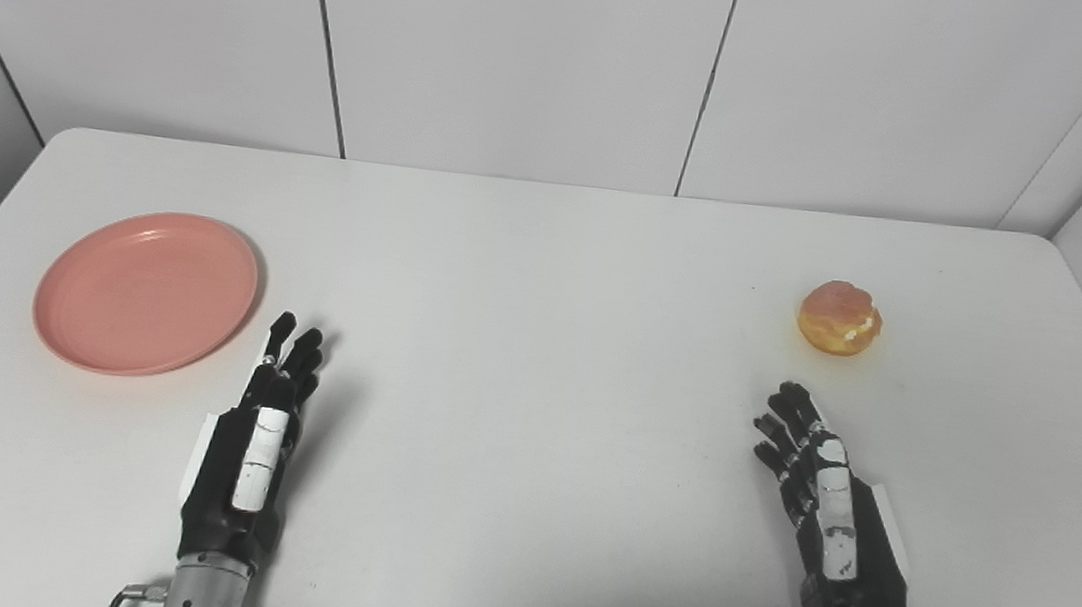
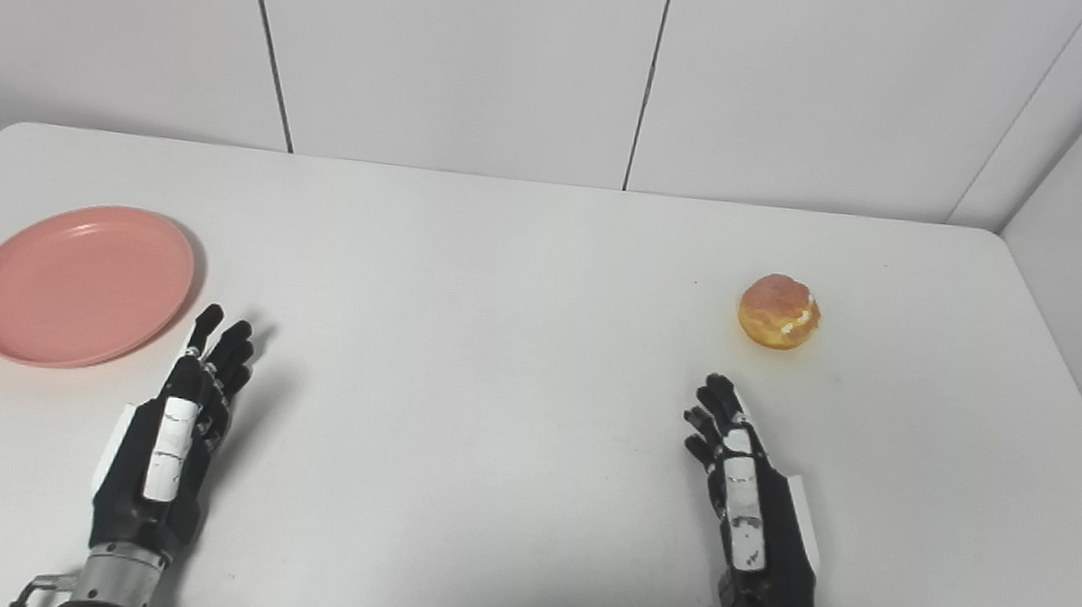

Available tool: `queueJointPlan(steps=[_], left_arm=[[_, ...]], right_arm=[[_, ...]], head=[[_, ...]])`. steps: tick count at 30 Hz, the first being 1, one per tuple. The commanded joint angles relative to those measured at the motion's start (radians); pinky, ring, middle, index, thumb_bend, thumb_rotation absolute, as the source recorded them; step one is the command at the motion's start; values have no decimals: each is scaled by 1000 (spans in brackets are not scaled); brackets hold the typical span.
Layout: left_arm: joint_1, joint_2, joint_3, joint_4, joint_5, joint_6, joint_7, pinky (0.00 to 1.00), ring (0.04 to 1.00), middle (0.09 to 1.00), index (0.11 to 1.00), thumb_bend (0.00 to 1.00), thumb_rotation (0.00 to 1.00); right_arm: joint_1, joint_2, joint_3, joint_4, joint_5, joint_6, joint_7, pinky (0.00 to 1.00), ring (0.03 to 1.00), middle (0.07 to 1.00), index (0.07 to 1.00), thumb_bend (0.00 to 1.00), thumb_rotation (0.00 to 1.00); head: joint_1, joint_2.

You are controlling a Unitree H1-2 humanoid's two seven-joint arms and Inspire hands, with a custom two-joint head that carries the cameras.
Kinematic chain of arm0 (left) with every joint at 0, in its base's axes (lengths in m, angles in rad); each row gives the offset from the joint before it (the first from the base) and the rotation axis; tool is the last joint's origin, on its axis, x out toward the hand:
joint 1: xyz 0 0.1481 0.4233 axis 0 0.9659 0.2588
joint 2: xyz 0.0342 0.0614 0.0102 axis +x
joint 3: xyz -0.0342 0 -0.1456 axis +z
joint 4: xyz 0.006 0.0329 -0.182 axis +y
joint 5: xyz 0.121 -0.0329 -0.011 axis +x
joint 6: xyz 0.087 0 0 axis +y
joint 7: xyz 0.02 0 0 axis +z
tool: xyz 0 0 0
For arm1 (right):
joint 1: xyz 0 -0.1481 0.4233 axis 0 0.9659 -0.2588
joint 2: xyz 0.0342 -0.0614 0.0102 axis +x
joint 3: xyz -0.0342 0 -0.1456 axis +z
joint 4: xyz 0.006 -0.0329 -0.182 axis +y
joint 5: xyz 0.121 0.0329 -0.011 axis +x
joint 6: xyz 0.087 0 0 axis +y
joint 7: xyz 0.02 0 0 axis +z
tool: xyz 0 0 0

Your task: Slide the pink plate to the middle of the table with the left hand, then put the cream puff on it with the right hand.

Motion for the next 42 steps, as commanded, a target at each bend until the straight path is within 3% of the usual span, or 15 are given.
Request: queueJointPlan(steps=[1, 6, 8, 17, 19, 29, 34, 42], left_arm=[[-2, -16, -12, 1, 19, -32, 7, 989, 966, 948, 971, 893, 898], [-2, -50, -34, 42, 35, -73, 12, 1000, 990, 965, 983, 854, 894], [-7, -61, -46, 75, 69, -111, 24, 1000, 993, 969, 993, 815, 912], [-23, -87, -72, 183, 141, -230, 54, 999, 986, 969, 1000, 771, 933], [-29, -92, -75, 210, 156, -256, 62, 988, 980, 963, 1000, 761, 934], [-52, -118, -76, 315, 207, -338, 109, 944, 959, 943, 986, 689, 927], [-66, -119, -79, 357, 219, -373, 123, 932, 949, 933, 976, 680, 928], [-72, -120, -75, 378, 221, -391, 128, 901, 935, 925, 963, 712, 907]], right_arm=[[0, -18, -14, 9, 21, -78, 21, 937, 923, 937, 917, 921, 1000], [1, -48, -37, 91, 52, -160, 54, 950, 926, 942, 925, 902, 1000], [0, -62, -48, 131, 68, -196, 70, 954, 929, 945, 932, 895, 1000], [-15, -96, -75, 259, 110, -297, 118, 966, 933, 951, 939, 878, 1000], [-22, -103, -79, 286, 114, -313, 127, 972, 934, 952, 940, 869, 1000], [-54, -118, -89, 400, 128, -379, 150, 992, 946, 963, 959, 867, 1000], [-64, -121, -89, 427, 127, -387, 154, 999, 957, 970, 966, 880, 1000], [-67, -122, -88, 439, 126, -384, 157, 1000, 970, 977, 974, 885, 1000]], head=[[41, -28], [121, -87], [167, -134], [222, -211], [247, -243], [287, -328], [309, -359], [315, -365]])
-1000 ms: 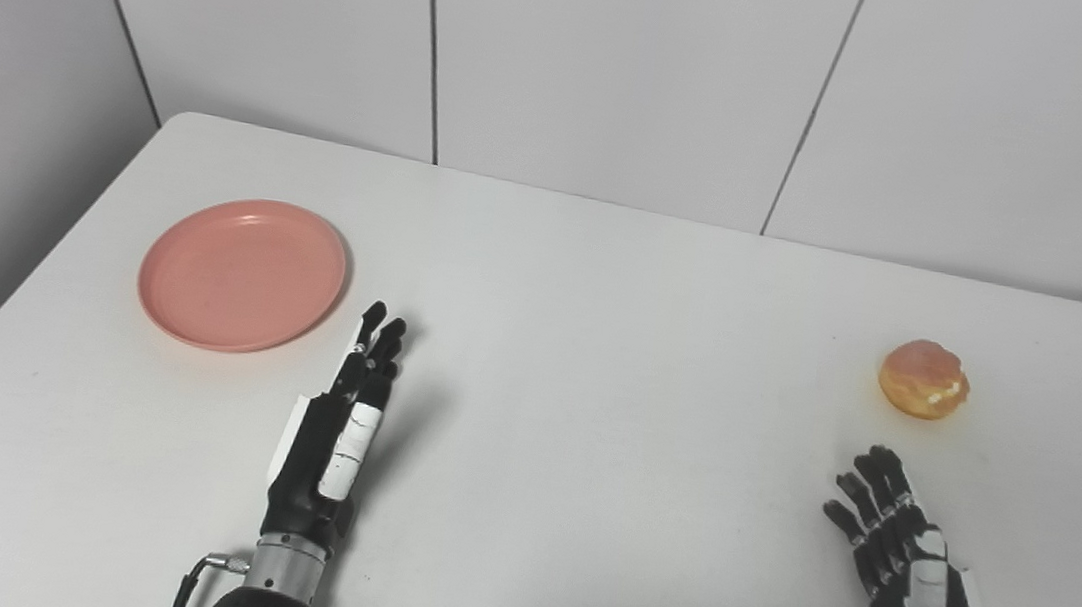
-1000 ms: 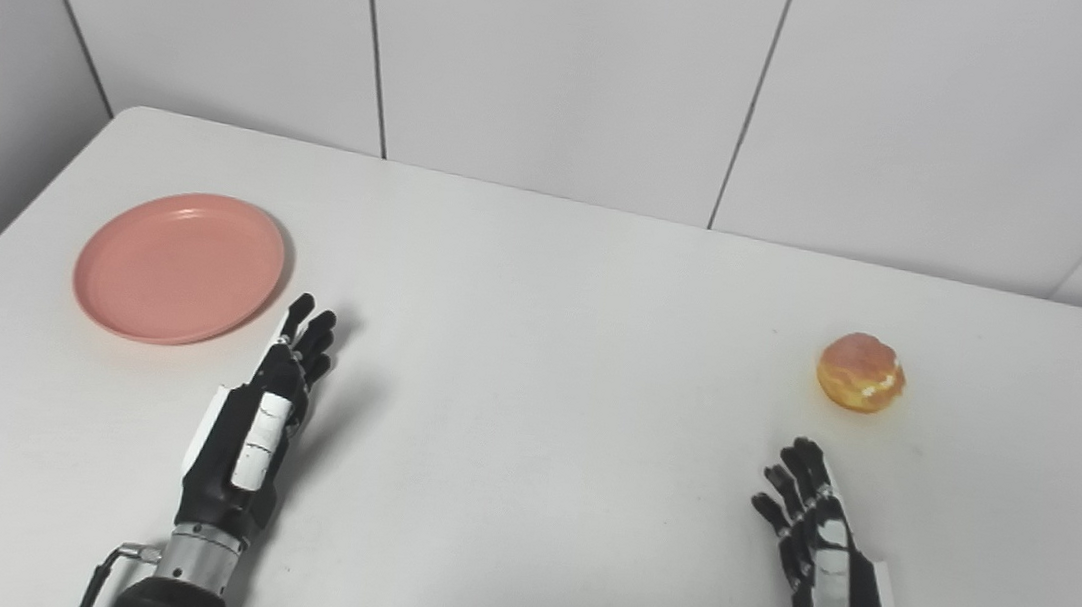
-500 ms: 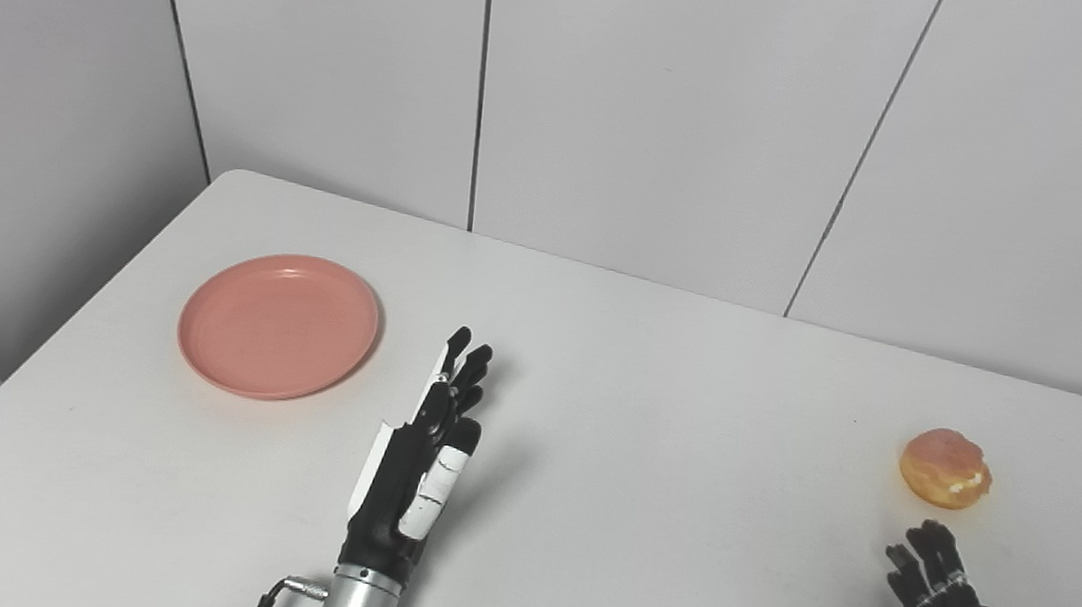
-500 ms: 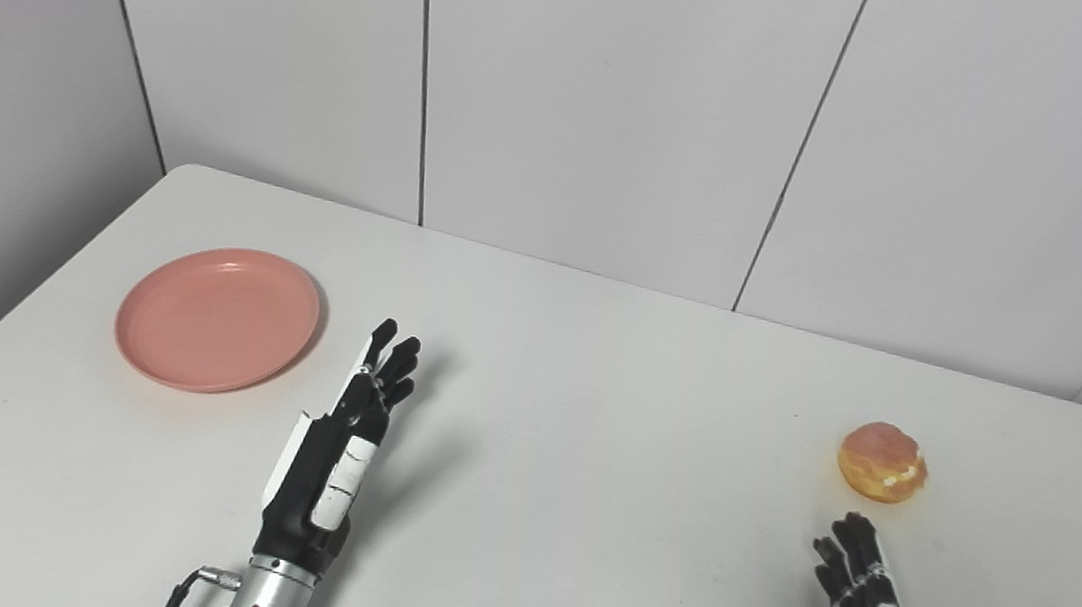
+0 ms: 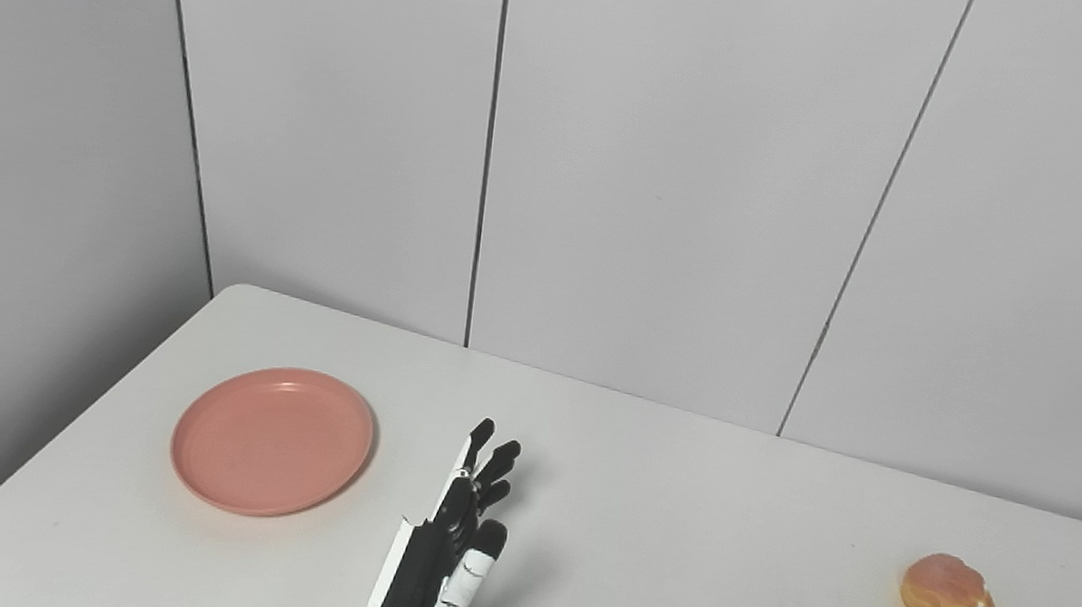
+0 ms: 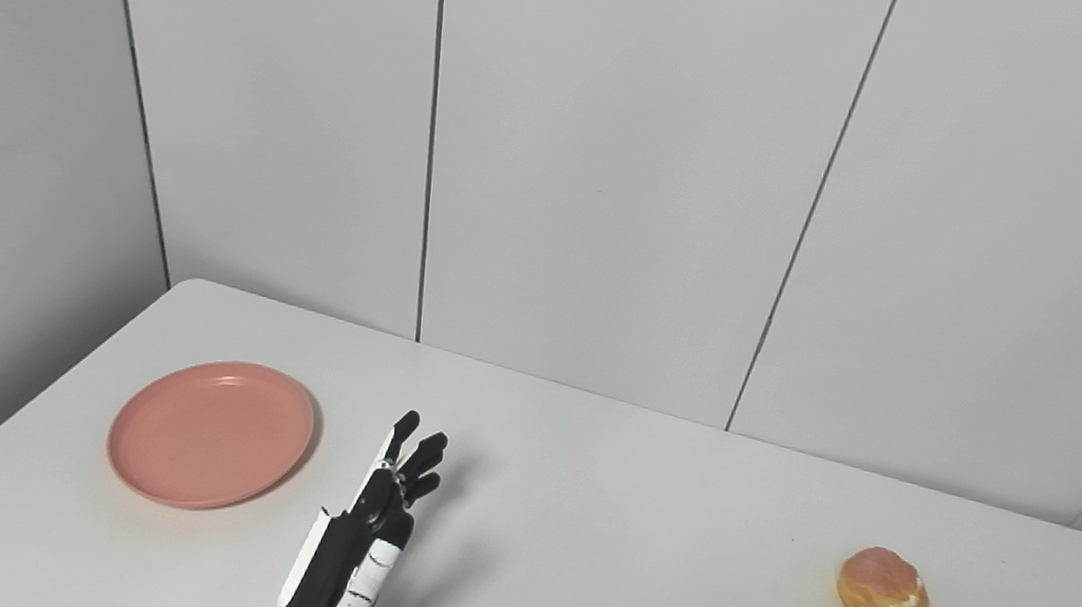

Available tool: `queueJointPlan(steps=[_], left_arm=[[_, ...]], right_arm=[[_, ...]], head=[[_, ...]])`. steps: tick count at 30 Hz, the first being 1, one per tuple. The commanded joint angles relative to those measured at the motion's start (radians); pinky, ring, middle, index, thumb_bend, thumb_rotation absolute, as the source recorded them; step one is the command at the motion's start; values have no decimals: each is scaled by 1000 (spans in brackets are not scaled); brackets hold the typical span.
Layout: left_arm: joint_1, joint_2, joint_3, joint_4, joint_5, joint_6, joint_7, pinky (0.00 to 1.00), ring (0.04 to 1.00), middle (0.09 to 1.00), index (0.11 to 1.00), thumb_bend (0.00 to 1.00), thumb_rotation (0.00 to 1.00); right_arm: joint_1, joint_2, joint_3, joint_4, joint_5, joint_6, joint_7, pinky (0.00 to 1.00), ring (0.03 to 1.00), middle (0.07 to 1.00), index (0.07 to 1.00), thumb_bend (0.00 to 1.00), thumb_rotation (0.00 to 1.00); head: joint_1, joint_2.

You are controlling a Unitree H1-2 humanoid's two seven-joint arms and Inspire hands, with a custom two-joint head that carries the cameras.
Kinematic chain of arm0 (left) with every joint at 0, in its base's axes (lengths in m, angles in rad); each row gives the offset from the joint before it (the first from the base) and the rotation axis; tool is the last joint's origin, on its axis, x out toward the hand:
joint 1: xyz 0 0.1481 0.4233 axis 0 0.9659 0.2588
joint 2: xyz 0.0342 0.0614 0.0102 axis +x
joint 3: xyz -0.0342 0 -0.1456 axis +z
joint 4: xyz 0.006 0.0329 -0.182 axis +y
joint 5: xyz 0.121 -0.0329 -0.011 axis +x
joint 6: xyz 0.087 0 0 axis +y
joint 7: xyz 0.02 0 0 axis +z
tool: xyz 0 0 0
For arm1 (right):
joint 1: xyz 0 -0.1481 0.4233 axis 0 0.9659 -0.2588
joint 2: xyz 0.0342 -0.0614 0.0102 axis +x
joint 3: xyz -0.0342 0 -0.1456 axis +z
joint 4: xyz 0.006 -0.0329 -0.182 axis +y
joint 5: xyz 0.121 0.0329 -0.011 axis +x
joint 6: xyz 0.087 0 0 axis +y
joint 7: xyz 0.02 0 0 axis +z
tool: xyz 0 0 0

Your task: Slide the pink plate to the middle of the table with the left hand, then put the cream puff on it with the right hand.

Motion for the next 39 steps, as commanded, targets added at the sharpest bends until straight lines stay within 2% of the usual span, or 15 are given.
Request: queueJointPlan(steps=[1, 6, 9, 13, 19, 22, 25, 31, 33, 37, 39], left_arm=[[83, -2, 1, 125, 2, -17, 18, 897, 934, 925, 963, 717, 908], [87, 0, 2, 95, -12, -6, 11, 900, 934, 927, 966, 729, 907], [84, 3, 8, 41, -44, 18, -2, 911, 939, 934, 974, 759, 896], [62, 3, 28, -44, -107, 55, -9, 925, 926, 918, 949, 805, 871], [-25, 21, 72, -187, -138, 104, 4, 890, 894, 905, 939, 864, 905], [-67, 52, 102, -228, -140, 132, 1, 916, 908, 917, 947, 895, 918], [-116, 102, 143, -211, -188, 124, -12, 949, 909, 915, 938, 921, 908], [-186, 169, 205, -236, -214, 147, 3, 911, 895, 895, 901, 949, 924], [-209, 196, 228, -244, -224, 153, 3, 899, 897, 897, 919, 965, 921], [-238, 255, 268, -224, -229, 154, -5, 907, 906, 911, 937, 1000, 916], [-265, 312, 303, -164, -243, 124, -12, 910, 907, 906, 924, 1000, 907]], right_arm=[[54, 12, 5, 82, 4, -34, 12, 1000, 973, 979, 974, 883, 1000], [60, 12, 8, 65, 8, -8, 15, 1000, 972, 974, 974, 885, 1000], [71, 17, 9, 38, 2, 30, 1, 1000, 958, 964, 963, 888, 1000], [80, 22, 10, 12, -5, 82, -18, 991, 932, 955, 960, 845, 1000], [86, 25, 22, -21, -46, 169, -50, 968, 929, 959, 953, 831, 1000], [85, 29, 30, -28, -65, 191, -61, 953, 925, 961, 955, 800, 1000], [84, 30, 34, -27, -76, 204, -69, 936, 919, 962, 962, 778, 1000], [84, 29, 40, -30, -82, 219, -75, 905, 907, 959, 954, 754, 1000], [84, 28, 41, -28, -81, 218, -74, 905, 907, 960, 953, 756, 1000], [81, 29, 43, -24, -80, 218, -76, 899, 907, 959, 949, 774, 1000], [80, 29, 44, -22, -83, 222, -79, 893, 905, 957, 945, 775, 1000]], head=[[-3, 4], [-13, 16], [-13, 23], [-10, 25], [-10, 24], [-18, 21], [-25, 20], [-24, 21], [-24, 20], [-24, 19], [-24, 17]])
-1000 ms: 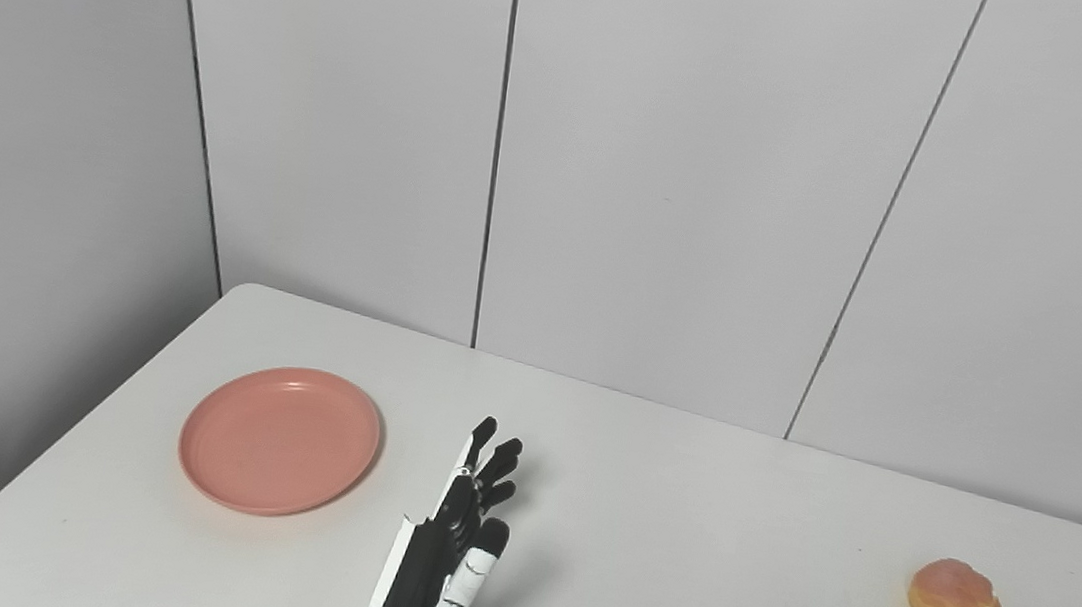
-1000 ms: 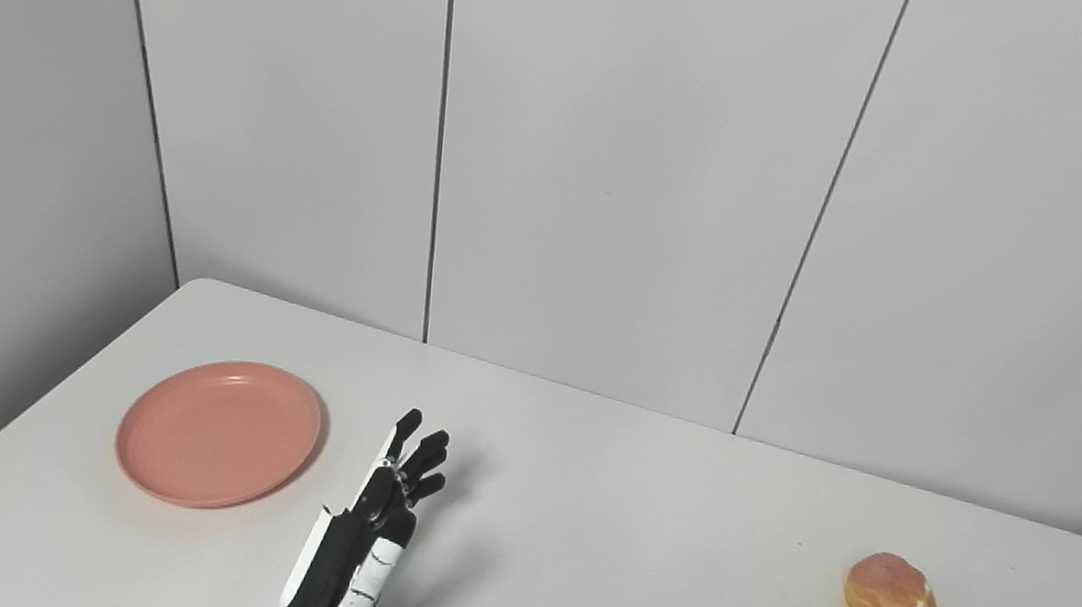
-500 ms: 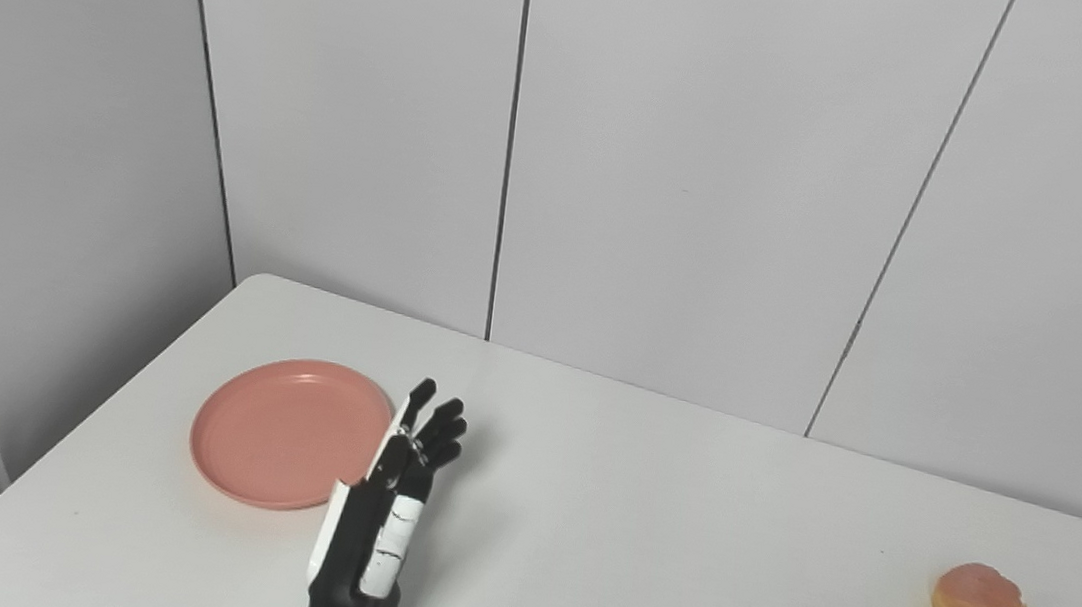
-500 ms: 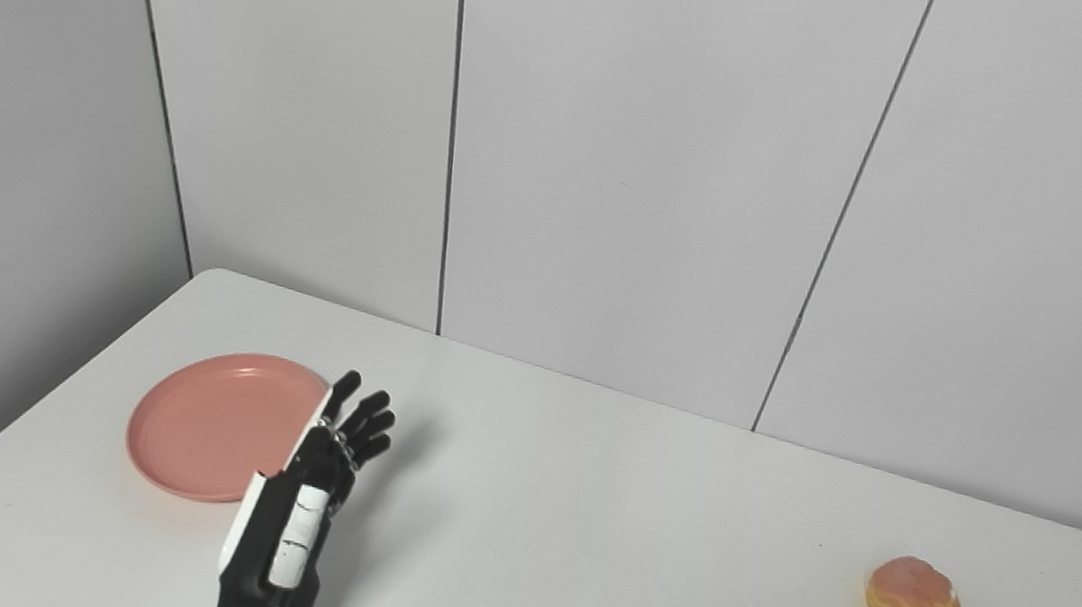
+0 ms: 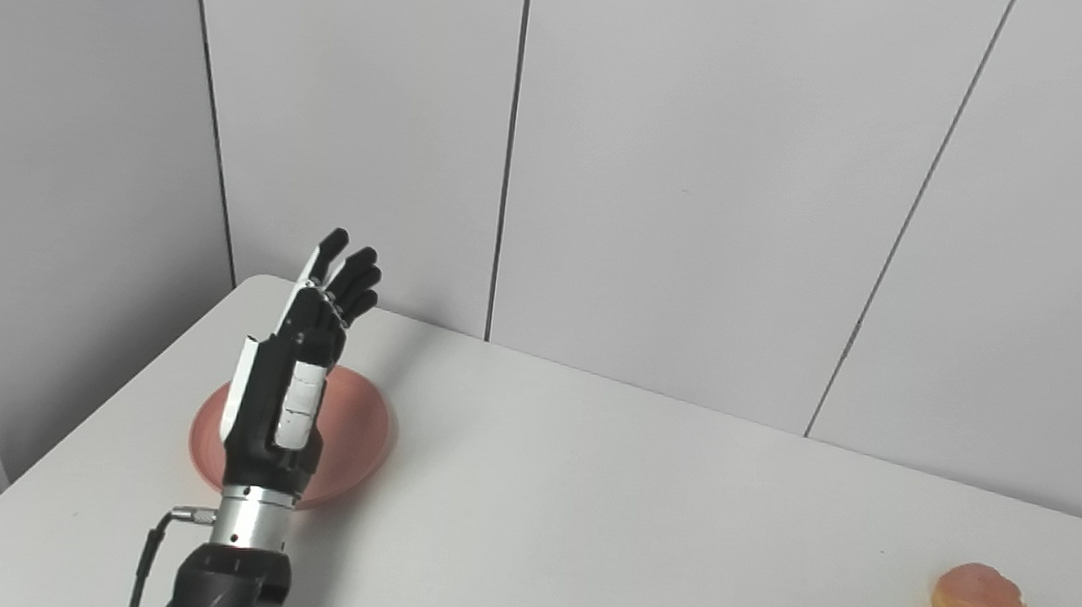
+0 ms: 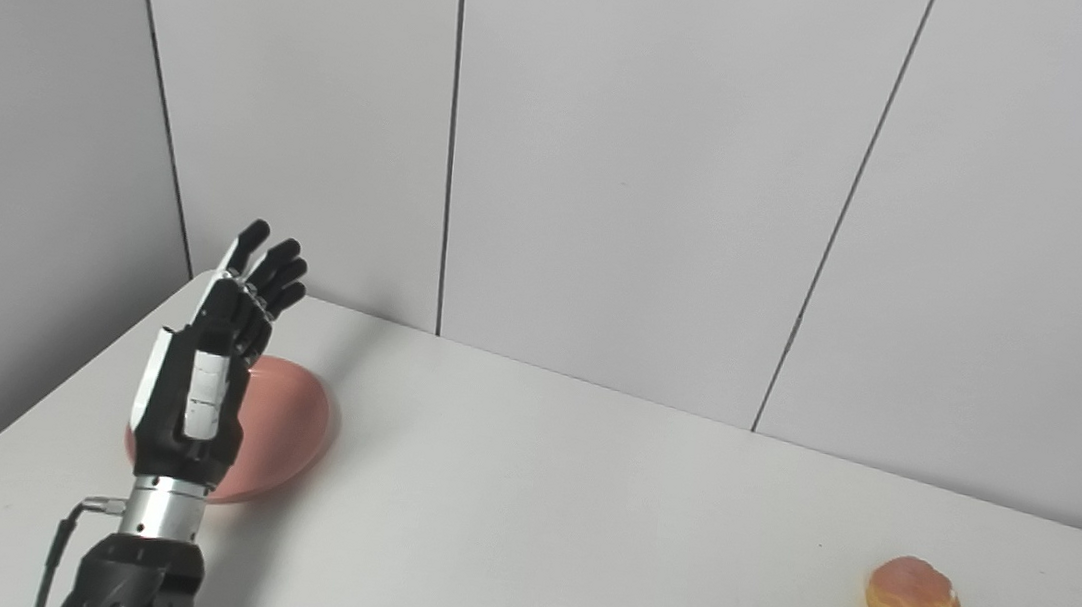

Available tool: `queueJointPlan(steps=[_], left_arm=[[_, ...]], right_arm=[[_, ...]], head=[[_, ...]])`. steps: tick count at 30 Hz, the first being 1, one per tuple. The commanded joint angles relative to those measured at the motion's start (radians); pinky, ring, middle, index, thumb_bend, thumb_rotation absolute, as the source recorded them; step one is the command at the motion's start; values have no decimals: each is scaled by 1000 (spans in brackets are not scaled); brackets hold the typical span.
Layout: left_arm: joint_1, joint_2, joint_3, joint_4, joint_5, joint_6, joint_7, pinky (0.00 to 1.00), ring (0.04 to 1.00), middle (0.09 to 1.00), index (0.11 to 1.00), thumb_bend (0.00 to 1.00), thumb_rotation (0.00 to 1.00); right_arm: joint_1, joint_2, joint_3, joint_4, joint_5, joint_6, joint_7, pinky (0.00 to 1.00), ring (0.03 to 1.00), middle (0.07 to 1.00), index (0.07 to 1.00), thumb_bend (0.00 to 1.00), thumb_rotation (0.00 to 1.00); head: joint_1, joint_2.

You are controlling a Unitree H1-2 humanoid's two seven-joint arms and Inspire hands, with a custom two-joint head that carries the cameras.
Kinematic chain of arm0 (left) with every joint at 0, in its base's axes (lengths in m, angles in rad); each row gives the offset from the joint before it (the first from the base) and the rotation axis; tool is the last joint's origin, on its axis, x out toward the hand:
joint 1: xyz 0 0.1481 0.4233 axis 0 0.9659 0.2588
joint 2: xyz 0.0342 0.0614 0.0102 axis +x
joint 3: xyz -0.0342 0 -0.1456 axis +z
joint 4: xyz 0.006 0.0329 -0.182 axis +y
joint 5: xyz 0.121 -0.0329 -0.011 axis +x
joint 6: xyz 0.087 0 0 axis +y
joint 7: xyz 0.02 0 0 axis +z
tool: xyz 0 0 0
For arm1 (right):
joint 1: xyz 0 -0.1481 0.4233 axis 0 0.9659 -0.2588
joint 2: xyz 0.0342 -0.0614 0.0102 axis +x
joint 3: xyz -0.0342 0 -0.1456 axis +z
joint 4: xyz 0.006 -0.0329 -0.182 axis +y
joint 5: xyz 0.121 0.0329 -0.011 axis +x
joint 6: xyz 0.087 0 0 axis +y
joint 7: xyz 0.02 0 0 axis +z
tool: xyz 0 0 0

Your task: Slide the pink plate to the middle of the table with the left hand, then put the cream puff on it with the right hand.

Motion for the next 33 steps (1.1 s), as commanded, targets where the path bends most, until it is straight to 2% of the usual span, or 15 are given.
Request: queueJointPlan(steps=[1, 5, 8, 10, 18, 26, 28, 31, 33], left_arm=[[-54, 69, 34, 50, -11, -42, -5, 906, 904, 901, 916, 1000, 900], [-81, 130, 65, 122, -1, -67, -3, 875, 888, 877, 898, 1000, 913], [-94, 171, 90, 167, 15, -76, 11, 890, 897, 887, 911, 1000, 925], [-104, 191, 104, 195, 20, -86, 20, 848, 891, 882, 914, 1000, 934], [-136, 241, 141, 308, -3, -97, 20, 894, 896, 885, 898, 1000, 899], [-179, 282, 155, 527, -94, -146, -35, 945, 937, 912, 921, 1000, 907], [-188, 289, 152, 591, -96, -171, -42, 924, 932, 908, 925, 1000, 905], [-199, 297, 153, 670, -87, -192, -48, 799, 907, 897, 930, 1000, 907], [-204, 296, 155, 708, -86, -195, -49, 751, 891, 883, 923, 1000, 910]], right_arm=[[58, 14, 20, 52, -5, 85, 5, 889, 903, 954, 941, 778, 1000], [57, 14, 21, 57, -2, 82, 6, 884, 900, 948, 935, 778, 1000], [56, 11, 24, 60, -1, 84, 10, 886, 906, 951, 942, 783, 1000], [56, 11, 24, 61, 4, 85, 11, 892, 908, 951, 943, 776, 1000], [54, 7, 30, 63, 5, 82, 11, 878, 896, 940, 931, 771, 1000], [59, 5, 36, 51, 8, 93, 9, 878, 894, 940, 937, 763, 1000], [61, 5, 36, 45, 8, 95, 8, 878, 894, 939, 938, 761, 1000], [65, 4, 39, 37, 7, 97, 8, 873, 891, 938, 935, 759, 1000], [67, 2, 41, 33, 4, 96, 8, 869, 890, 938, 937, 753, 1000]], head=[[-1, 0], [0, 0], [0, 2], [0, 2], [1, 5], [-1, 11], [-2, 17], [-4, 21], [-4, 24]])
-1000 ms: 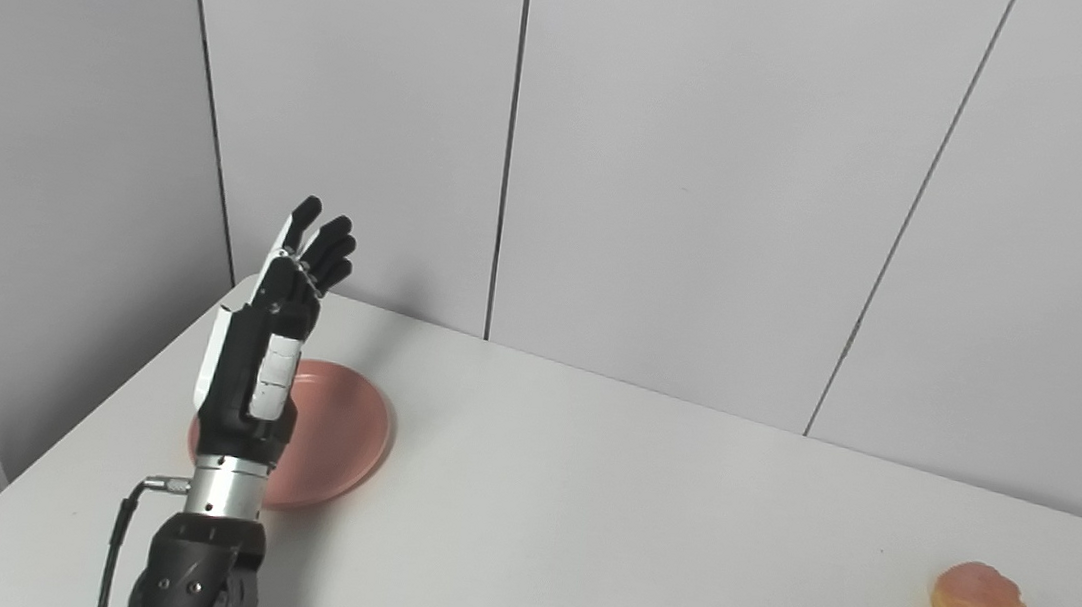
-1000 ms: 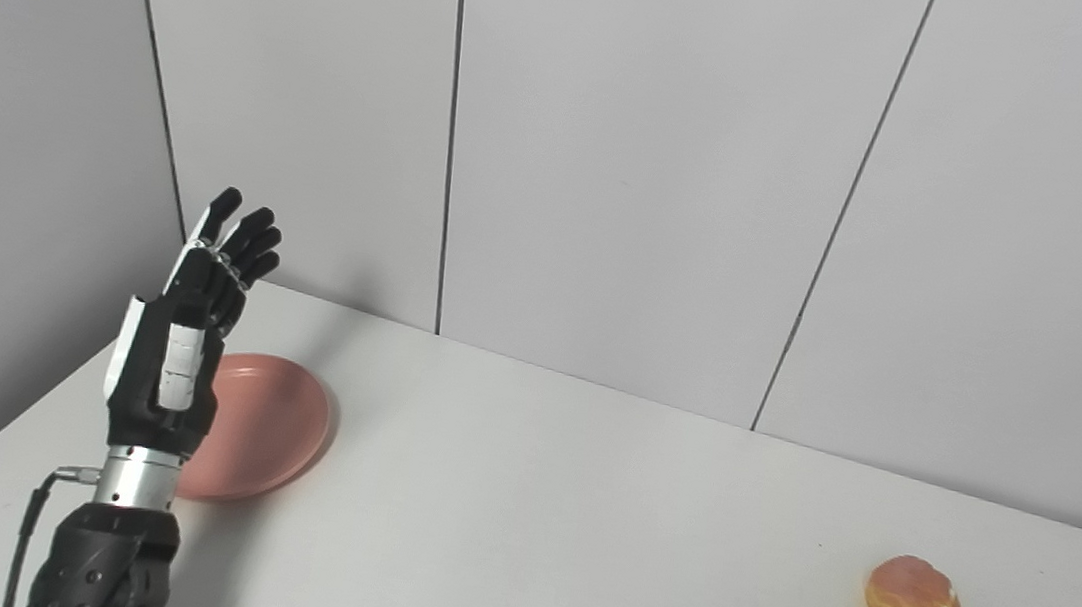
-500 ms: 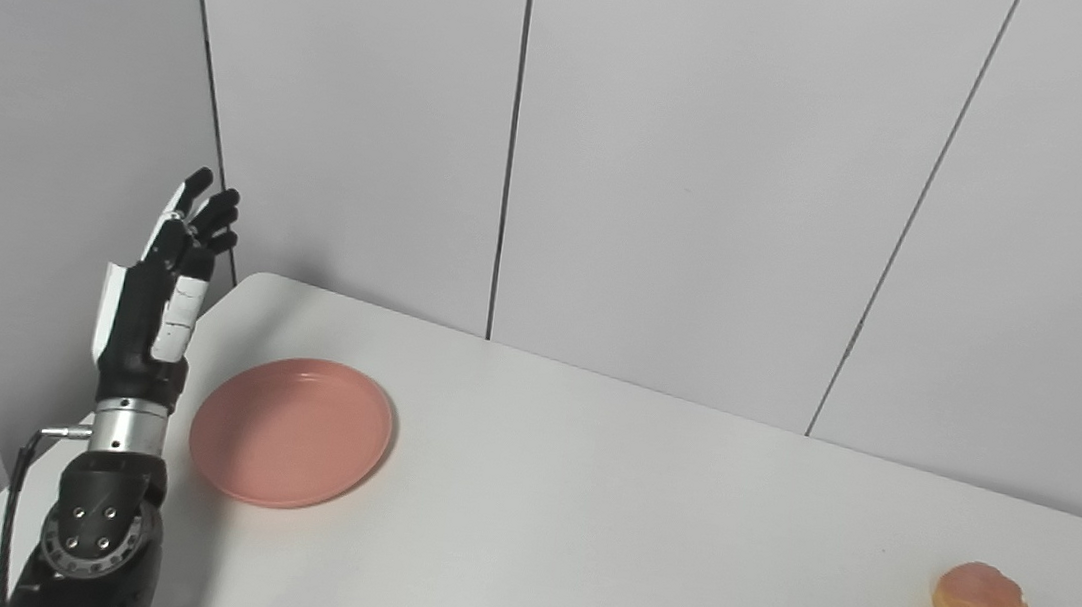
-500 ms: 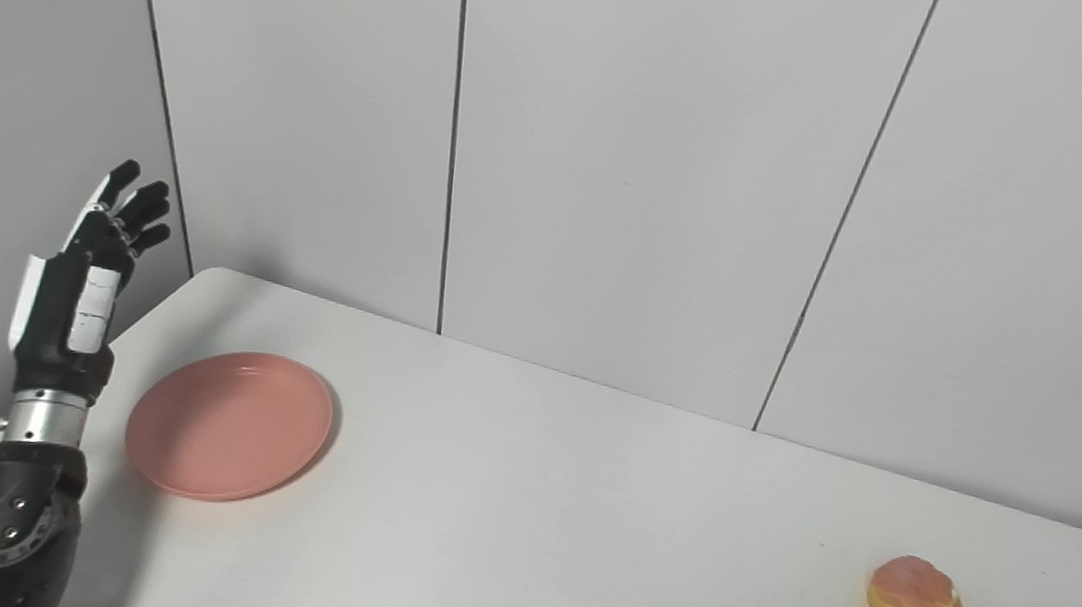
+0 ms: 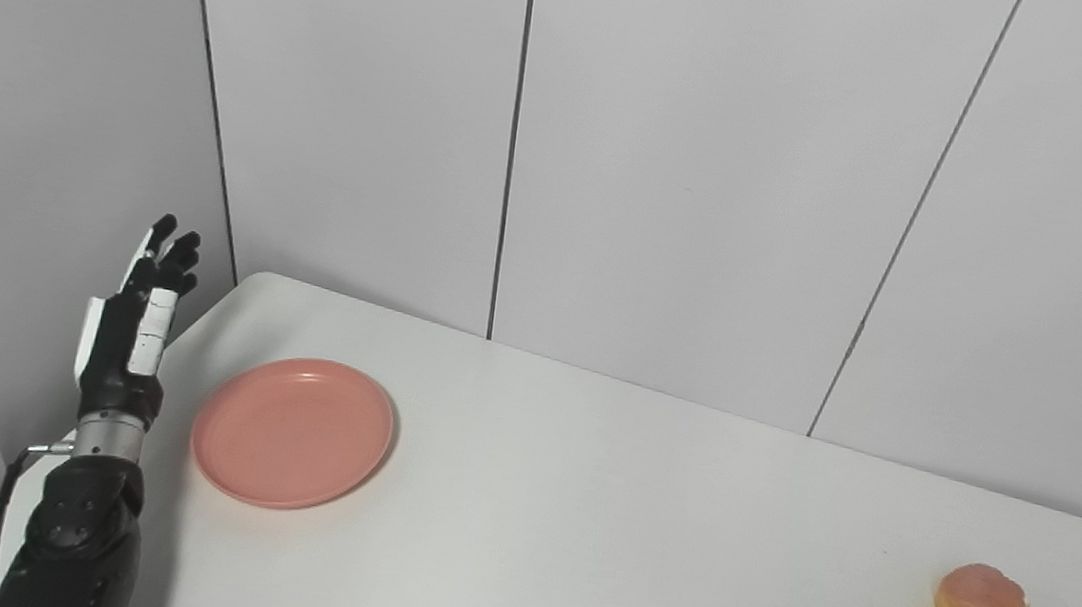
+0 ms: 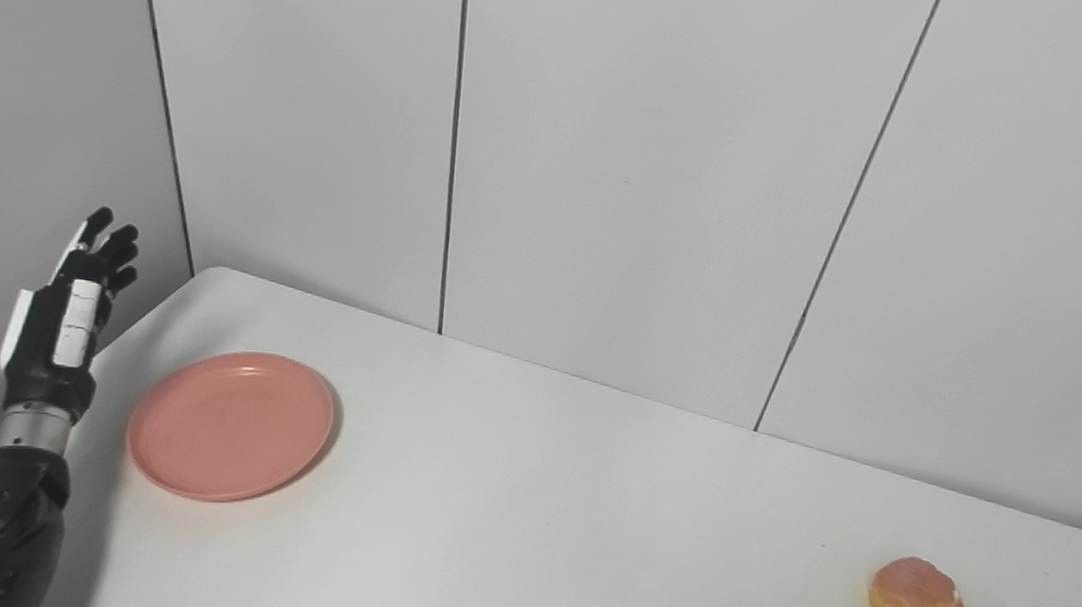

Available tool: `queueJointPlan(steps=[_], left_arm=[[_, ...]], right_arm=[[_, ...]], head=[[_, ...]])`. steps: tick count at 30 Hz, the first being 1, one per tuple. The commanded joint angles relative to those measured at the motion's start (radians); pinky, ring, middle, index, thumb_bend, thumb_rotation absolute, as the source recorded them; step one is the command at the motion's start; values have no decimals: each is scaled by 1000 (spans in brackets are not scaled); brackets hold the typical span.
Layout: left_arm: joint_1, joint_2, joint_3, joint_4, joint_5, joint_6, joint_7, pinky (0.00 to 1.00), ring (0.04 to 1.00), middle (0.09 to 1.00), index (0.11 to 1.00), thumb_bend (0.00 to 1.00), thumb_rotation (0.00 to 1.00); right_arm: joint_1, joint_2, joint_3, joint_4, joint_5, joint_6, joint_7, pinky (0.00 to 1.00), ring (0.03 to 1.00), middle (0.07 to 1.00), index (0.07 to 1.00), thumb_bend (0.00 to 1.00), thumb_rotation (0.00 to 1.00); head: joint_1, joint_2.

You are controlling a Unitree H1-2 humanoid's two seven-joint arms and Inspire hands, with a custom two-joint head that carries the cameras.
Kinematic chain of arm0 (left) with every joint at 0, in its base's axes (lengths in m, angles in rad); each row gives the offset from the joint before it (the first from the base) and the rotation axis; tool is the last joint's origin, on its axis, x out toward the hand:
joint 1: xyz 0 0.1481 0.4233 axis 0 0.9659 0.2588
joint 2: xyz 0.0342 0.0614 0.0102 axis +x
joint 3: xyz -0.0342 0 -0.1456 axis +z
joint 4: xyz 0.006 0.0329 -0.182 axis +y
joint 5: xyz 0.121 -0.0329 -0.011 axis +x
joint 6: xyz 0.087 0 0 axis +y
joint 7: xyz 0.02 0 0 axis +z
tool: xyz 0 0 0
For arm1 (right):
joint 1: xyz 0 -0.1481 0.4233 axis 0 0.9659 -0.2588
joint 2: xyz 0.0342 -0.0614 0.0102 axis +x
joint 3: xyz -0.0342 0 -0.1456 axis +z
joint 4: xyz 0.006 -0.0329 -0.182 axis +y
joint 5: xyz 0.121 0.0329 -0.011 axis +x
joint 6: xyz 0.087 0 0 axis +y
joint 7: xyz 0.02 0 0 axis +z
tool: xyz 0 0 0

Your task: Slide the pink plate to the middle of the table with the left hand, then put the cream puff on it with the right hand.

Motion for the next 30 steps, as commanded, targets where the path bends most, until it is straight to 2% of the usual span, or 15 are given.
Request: queueJointPlan(steps=[1, 7, 12, 23, 27, 30], left_arm=[[-52, 33, 8, 14, -1, -46, -3, 753, 886, 877, 919, 1000, 911], [-63, 30, 13, 113, -19, -46, -20, 851, 913, 905, 939, 1000, 928], [-67, 32, 8, 151, -21, -45, -36, 826, 904, 900, 926, 1000, 919], [-72, 17, -16, 173, -31, -44, -70, 791, 903, 904, 936, 1000, 913], [-76, 16, -25, 173, -44, -36, -85, 881, 935, 911, 943, 1000, 910], [-71, 19, -38, 154, -39, -23, -88, 899, 932, 912, 948, 1000, 917]], right_arm=[[68, 6, 28, 34, -9, 93, 20, 868, 890, 938, 937, 749, 1000], [70, 3, 33, 34, -17, 86, 13, 854, 883, 932, 936, 781, 1000], [71, -2, 38, 31, -21, 86, 14, 860, 881, 930, 933, 781, 1000], [76, 2, 43, 19, -31, 90, 8, 860, 882, 935, 936, 780, 1000], [78, 1, 45, 13, -35, 92, 6, 847, 875, 930, 930, 770, 1000], [79, 0, 48, 9, -34, 97, 3, 848, 875, 931, 932, 761, 1000]], head=[[-1, 2], [-1, 5], [-4, 8], [-12, 15], [-12, 17], [-14, 19]])
